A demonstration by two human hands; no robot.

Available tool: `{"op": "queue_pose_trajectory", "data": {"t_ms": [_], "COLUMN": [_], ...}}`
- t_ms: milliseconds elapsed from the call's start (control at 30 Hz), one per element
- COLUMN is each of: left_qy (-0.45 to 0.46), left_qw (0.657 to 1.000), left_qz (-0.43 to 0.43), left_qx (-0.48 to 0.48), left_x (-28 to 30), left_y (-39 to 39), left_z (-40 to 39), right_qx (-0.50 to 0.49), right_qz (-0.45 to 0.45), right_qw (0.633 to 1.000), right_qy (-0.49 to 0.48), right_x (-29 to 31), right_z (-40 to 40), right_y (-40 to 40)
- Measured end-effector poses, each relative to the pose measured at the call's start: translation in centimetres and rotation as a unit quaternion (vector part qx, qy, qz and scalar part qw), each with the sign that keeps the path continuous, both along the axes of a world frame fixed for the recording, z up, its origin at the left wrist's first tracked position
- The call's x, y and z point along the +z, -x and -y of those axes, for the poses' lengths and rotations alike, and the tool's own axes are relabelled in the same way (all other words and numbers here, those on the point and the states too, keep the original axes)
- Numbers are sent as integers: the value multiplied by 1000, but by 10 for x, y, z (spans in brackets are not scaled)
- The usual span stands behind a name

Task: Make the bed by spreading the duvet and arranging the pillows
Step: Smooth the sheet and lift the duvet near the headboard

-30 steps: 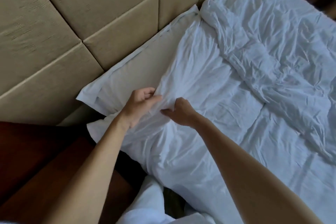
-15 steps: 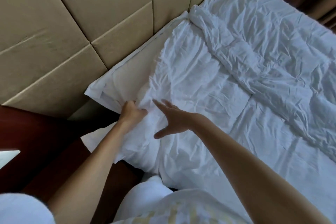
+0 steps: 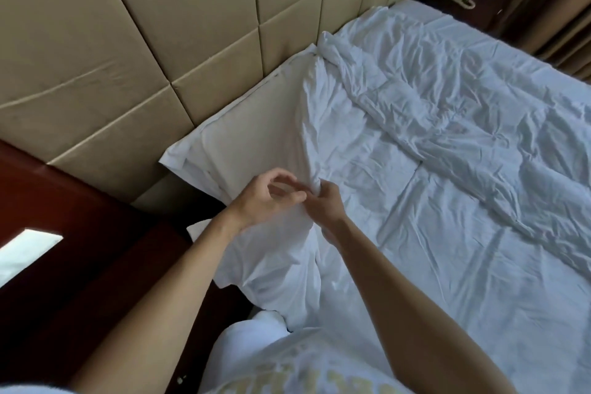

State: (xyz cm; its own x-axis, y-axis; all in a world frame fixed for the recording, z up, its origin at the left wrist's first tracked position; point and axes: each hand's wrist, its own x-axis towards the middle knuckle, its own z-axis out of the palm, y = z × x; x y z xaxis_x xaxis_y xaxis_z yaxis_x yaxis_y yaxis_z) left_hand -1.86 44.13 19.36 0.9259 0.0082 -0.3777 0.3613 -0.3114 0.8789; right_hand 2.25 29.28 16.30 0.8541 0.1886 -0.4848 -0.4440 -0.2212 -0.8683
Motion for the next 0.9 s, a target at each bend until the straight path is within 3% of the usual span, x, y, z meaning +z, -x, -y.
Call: {"op": "queue_pose_trajectory", "data": {"t_ms": [67,100,200,300,400,500,633,733,800,833,900], "left_qy": [-206,-258,-189,-101,72,126,202,252,289,259,82], "left_qw": [971,947,967,988,950,934,913,906,910,929,978], "left_qz": [-50,-93,-109,-82,-114,-136,-190,-172,-100,-35,132], "left_qx": [-115,-165,-130,86,281,307,299,291,279,260,136], "left_x": [-5,-8,-18,-4,15,32,40,47,53,55,56], "left_y": [14,22,42,45,36,19,5,2,0,1,1], "left_z": [-4,-6,-3,20,45,66,93,110,123,129,129], "right_qx": [-47,-52,31,177,314,381,313,203,123,85,43], "right_qz": [14,25,19,34,88,100,182,242,221,199,150], "right_qw": [998,997,999,982,945,918,926,938,962,974,988], "right_qy": [40,48,-9,-50,15,46,104,141,102,63,10], "right_x": [5,5,16,33,47,48,51,47,43,41,38], "right_z": [11,18,34,50,63,73,94,111,128,138,158], "right_y": [-6,-7,-2,11,31,51,62,66,65,62,54]}}
